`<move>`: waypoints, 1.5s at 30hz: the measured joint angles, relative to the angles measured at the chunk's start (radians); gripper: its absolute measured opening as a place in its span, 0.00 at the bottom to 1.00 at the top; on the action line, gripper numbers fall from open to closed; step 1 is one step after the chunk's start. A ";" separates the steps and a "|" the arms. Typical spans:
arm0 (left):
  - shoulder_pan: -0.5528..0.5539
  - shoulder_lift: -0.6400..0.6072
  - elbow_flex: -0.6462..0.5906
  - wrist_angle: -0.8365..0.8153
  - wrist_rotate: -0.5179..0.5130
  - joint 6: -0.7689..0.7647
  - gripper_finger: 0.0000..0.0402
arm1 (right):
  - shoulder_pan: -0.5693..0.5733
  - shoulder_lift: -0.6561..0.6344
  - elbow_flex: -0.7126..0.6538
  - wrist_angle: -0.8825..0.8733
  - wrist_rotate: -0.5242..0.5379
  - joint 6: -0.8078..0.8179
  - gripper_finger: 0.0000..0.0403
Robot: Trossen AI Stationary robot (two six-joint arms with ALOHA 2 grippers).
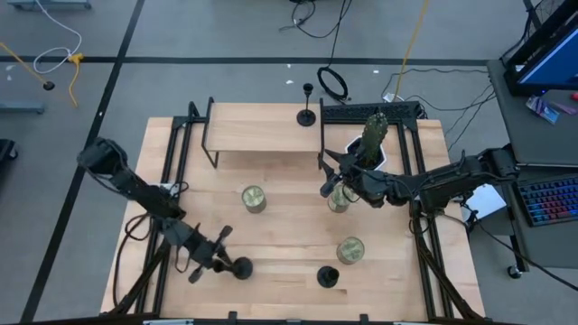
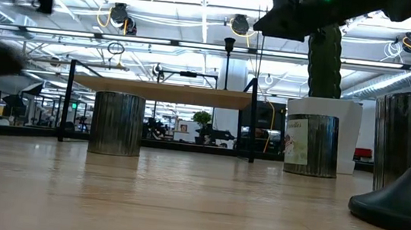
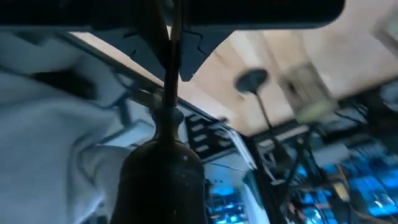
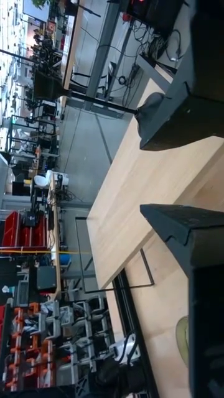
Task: Pick & Place candle stick holders
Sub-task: Put the black candle holder on the shelf
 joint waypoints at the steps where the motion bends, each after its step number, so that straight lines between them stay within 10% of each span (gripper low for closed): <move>1: 0.024 0.001 0.031 -0.019 -0.009 0.027 0.04 | 0.000 0.000 0.000 0.000 0.000 0.009 0.35; 10: 0.307 -0.153 0.303 -0.417 -0.305 0.011 0.06 | 0.000 0.000 0.000 -0.070 -0.044 0.041 0.35; 20: 0.756 -0.386 0.532 -0.905 -0.305 0.005 0.05 | 0.000 0.001 -0.003 -0.116 -0.341 0.046 0.35; 34: 1.500 -0.329 0.541 -0.998 0.130 -0.151 0.04 | 0.000 0.000 -0.101 0.040 -0.417 0.071 0.35; 45: 1.674 -0.157 0.542 -0.940 0.221 -0.188 0.05 | 0.000 0.001 -0.109 0.022 -0.438 0.055 0.35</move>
